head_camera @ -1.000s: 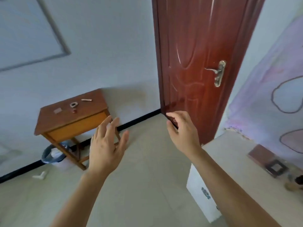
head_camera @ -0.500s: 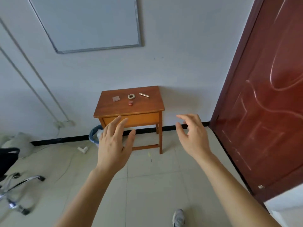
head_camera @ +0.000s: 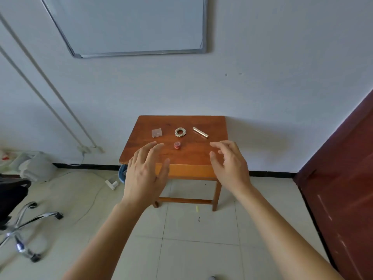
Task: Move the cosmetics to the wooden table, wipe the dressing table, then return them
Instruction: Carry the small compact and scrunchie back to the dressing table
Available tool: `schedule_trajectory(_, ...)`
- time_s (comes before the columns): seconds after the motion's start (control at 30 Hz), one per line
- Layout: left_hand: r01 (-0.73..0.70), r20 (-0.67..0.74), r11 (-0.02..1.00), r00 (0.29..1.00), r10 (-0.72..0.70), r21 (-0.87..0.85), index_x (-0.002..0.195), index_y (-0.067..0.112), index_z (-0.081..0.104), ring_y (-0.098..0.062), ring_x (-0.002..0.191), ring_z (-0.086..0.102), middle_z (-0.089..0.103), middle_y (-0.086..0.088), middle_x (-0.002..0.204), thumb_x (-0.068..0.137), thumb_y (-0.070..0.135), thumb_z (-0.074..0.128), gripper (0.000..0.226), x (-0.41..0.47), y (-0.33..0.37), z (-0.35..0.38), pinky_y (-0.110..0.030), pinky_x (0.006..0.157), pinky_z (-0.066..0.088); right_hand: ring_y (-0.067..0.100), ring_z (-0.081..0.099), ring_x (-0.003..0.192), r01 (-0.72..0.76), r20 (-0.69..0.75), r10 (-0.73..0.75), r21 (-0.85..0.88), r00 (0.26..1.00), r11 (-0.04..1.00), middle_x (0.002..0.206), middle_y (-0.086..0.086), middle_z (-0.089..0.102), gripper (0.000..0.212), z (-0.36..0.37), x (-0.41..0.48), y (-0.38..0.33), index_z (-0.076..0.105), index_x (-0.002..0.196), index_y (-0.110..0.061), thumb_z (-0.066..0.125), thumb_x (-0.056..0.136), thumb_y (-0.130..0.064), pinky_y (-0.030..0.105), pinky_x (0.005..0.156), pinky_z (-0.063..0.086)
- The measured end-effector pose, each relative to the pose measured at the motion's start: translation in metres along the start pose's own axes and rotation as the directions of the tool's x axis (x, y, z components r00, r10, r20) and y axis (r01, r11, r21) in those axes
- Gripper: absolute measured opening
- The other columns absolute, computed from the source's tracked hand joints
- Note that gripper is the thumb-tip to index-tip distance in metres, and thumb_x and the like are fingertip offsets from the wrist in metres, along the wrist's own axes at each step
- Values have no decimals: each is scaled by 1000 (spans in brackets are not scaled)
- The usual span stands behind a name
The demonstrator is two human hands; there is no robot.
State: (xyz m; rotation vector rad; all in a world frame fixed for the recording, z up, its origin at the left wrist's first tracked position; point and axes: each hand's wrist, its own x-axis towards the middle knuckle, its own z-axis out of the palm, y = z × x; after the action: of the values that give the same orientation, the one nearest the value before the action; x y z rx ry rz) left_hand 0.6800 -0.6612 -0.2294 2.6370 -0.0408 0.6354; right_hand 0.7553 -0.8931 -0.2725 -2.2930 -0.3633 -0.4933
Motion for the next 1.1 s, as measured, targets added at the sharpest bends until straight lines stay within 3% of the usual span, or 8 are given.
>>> schedule_trajectory(0.13,122,154,990,979,-132,74,142,20,44,-27,136,41,42,-4,149,99,40,47,47,41,-33,28,-47,110,35,5,57,94,-20,133,31,-82,991,996,118,-11,51,29,44,57,24,60,126,-25,54,98,-31,16,71,40)
schedule_trajectory(0.27,142,286,983,943,-169,113,149,25,35,-25,144,29,29,-2,158,101,45,40,52,79,-78,64,-47,116,24,5,56,92,-34,275,84,-183,958,982,123,-9,49,36,94,91,51,54,133,-25,50,99,-36,17,75,42)
schedule_trajectory(0.53,93,425,992,897,-122,88,148,29,30,-25,146,27,26,-1,159,100,43,42,52,188,-181,141,-48,117,26,1,50,83,-122,250,183,-240,951,963,124,-8,50,33,191,172,73,54,129,-25,53,98,-34,16,66,43)
schedule_trajectory(0.67,106,514,992,849,-122,62,149,30,26,-25,148,22,21,0,162,101,38,43,52,241,-228,169,-48,117,22,9,60,93,-210,263,286,-281,921,936,131,-6,47,35,230,214,70,52,132,-26,52,98,-35,26,73,55)
schedule_trajectory(0.8,77,582,995,807,-96,57,151,29,25,-25,149,20,19,0,162,101,33,44,53,278,-264,203,-47,118,21,9,60,101,-292,261,379,-316,888,903,135,-5,46,37,263,239,79,50,134,-28,52,98,-37,30,84,55)
schedule_trajectory(0.97,94,630,991,766,-131,92,152,26,20,-23,148,21,22,-1,161,100,28,47,59,288,-294,251,-44,118,21,11,57,110,-329,333,440,-341,834,881,135,-6,44,39,306,242,109,48,135,-28,53,97,-37,23,84,44)
schedule_trajectory(1.1,71,616,978,767,-179,196,153,24,17,-29,151,8,13,-8,164,98,23,47,63,289,-315,291,-50,119,15,12,57,115,-358,373,449,-289,812,888,144,-3,35,49,344,247,137,40,144,-27,53,98,-38,26,85,51)
